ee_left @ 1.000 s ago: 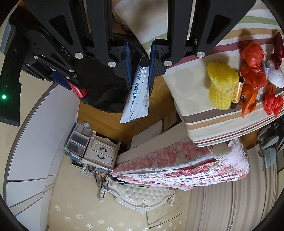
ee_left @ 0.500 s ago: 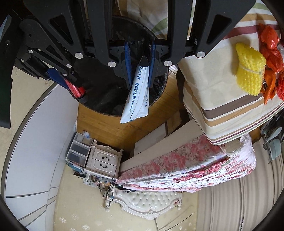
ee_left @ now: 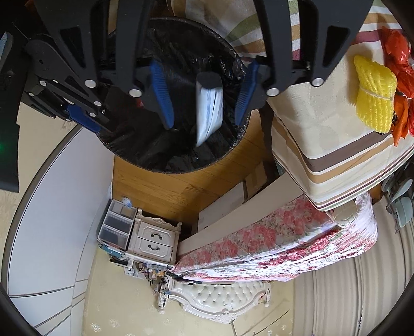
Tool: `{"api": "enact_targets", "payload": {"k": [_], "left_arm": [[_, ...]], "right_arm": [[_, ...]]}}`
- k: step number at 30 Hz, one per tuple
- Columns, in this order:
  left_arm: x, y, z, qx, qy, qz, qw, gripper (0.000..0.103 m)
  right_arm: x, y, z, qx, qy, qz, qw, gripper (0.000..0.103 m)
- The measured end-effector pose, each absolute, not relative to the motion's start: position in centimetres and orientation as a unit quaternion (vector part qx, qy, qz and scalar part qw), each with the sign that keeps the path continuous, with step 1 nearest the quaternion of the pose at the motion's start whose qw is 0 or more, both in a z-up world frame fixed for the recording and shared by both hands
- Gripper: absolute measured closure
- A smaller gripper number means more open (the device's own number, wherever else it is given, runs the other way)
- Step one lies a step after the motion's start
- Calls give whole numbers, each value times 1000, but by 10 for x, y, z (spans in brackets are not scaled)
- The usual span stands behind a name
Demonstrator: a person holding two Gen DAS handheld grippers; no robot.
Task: Collect trash
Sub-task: 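Carry tube and can over the black bin and open both tools, then move both open tools back over the bed toward the items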
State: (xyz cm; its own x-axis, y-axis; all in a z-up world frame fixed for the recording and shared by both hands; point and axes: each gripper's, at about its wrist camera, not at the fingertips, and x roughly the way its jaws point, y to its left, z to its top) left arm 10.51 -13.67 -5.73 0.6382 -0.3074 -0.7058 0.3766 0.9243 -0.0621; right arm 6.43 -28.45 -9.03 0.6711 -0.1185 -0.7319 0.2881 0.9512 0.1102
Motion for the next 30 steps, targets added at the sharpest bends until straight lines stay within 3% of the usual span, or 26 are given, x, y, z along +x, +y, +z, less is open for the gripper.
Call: {"api": "enact_targets", "payload": {"k": [3,6,30], "left_arm": [[104,-136,-55,46,378,-185,906,40],[101,-132,-53,43,376,-180,908,34],[47,11,-32,-8,362,-35,932,33]], "right_arm": [[63,-285,-90,109,389,-114,908,76],[60,-285,-89,109,387,-118,908,67],[26,-170,-66,69,383,-16,921,58]]}}
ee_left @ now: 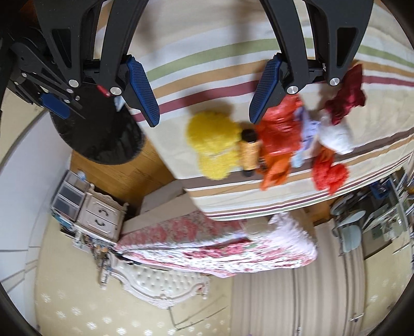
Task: Collect trash
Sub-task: 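Move both open tools back over the bed toward the items, then grasp the red plastic bag with the left tool while the right grasps the yellow foam net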
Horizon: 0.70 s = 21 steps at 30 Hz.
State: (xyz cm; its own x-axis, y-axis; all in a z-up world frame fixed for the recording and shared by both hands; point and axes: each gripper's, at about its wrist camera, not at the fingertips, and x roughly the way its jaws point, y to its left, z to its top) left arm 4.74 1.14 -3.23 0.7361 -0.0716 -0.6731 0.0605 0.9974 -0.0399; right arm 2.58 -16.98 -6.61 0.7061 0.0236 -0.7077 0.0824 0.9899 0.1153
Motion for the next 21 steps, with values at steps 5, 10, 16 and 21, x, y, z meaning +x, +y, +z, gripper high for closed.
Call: {"api": "enact_targets", "payload": {"k": [5,10,16,21], "left_arm": [[39,48,-35,-25,362,6,932,33],[40,70,-41,-35,372,21,927,34],[50,70,-50,-25,392,6,920,62],[48,70,-53,-26,393,-7,919,67]], "right_arm": [[23,-138,-63,54,386,15,921,57],[25,-108,-66,35,394,44,918,57],[27,-87,-66,15,398,55,915,56],[30,-76,-66,7,401,67,913,53]]}}
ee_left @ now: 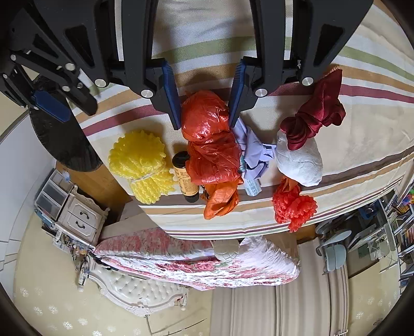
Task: Collect trash
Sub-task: 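Grasp the red plastic bag with the left tool while the right grasps the yellow foam net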
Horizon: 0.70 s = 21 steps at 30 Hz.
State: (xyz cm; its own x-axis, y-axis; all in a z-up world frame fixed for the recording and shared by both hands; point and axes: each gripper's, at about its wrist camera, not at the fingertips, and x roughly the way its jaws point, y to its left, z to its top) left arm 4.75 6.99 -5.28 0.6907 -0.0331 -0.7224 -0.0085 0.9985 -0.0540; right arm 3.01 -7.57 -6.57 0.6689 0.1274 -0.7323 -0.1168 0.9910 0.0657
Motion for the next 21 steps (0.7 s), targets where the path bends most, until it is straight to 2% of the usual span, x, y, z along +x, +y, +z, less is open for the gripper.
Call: {"api": "enact_targets", "payload": {"k": [1,16,21], "left_arm": [[46,71,-52,-27,391,-9,920,67],[14,103,-47,-39,383,-8,923,68],[12,105,-50,-36,382,-10,924,68]], "right_arm": [[31,-73,-66,4,402,70,913,50],[55,-31,-65,-2,414,115,903,49],[66,-23,-62,-8,407,106,907,44]]}}
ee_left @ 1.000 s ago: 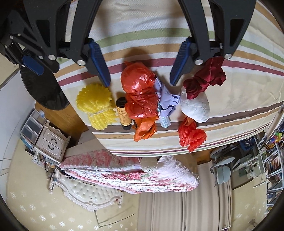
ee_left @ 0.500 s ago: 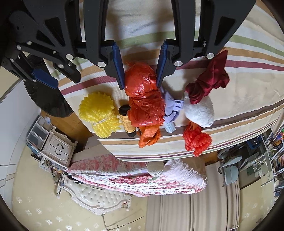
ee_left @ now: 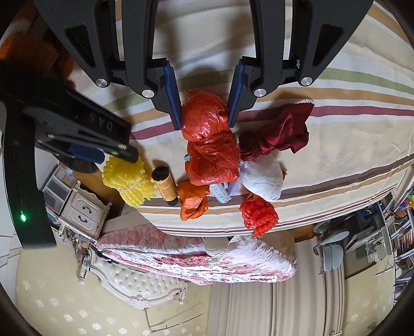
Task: Collect trash
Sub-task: 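Grasp the red plastic bag with the left tool while the right grasps the yellow foam net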
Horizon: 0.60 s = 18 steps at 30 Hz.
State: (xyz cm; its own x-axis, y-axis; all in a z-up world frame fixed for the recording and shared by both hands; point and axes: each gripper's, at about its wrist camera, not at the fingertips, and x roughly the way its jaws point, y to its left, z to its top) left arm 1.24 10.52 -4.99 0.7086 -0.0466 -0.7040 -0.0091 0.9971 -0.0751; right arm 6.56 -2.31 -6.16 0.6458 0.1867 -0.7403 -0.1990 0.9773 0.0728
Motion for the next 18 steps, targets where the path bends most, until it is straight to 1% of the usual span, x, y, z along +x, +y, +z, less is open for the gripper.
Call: {"api": "enact_targets", "payload": {"k": [9,11,12,13,18], "left_arm": [[18,108,-53,-43,387,-10,921,68],[19,109,-55,-44,389,-10,920,67],[19,109,-55,-46,390,-11,919,67],[19,110,-55,-48,392,-11,919,67],[21,112,-57,-55,394,-13,917,67]], "right_arm": [[85,-10,-62,-18,412,104,905,44],[87,-10,-63,-17,413,106,904,51],[88,-10,-64,-16,416,110,902,64],[89,-9,-66,-15,421,114,900,71],[78,-11,-64,-14,416,118,901,73]]}}
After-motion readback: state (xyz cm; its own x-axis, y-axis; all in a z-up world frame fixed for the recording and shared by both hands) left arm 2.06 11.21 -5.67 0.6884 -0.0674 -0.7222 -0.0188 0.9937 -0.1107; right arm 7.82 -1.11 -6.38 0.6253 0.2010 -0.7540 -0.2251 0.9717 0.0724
